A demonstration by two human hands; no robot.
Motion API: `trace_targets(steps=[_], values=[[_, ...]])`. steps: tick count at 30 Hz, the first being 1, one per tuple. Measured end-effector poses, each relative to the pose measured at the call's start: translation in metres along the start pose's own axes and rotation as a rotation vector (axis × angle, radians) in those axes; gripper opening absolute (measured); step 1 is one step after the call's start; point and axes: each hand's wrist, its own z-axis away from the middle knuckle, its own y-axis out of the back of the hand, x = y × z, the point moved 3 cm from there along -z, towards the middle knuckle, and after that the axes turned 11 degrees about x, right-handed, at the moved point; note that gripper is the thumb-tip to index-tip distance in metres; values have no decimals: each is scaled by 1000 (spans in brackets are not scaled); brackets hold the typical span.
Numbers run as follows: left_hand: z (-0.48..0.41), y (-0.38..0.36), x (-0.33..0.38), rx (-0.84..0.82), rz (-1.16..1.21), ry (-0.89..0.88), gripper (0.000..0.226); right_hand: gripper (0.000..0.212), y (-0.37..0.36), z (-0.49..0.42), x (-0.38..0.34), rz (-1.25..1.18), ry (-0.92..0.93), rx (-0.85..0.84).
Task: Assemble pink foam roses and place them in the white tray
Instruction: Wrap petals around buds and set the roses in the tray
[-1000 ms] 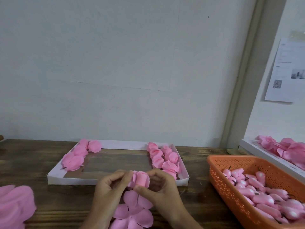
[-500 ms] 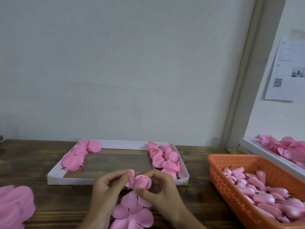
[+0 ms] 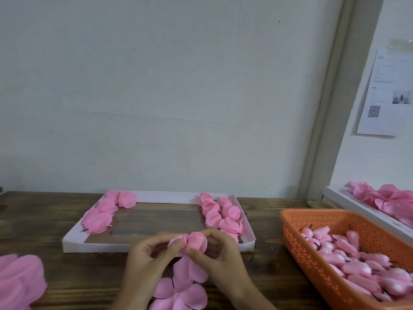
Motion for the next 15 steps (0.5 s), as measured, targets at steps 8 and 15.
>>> trace_targets(steps=[8,15], values=[[-8,11,-15,139,-48,106,24,10,-2,1,-6,8,59,-112],[-2,5,-3,46,-34,31,8,13,-5,2,-4,112,103,-98]])
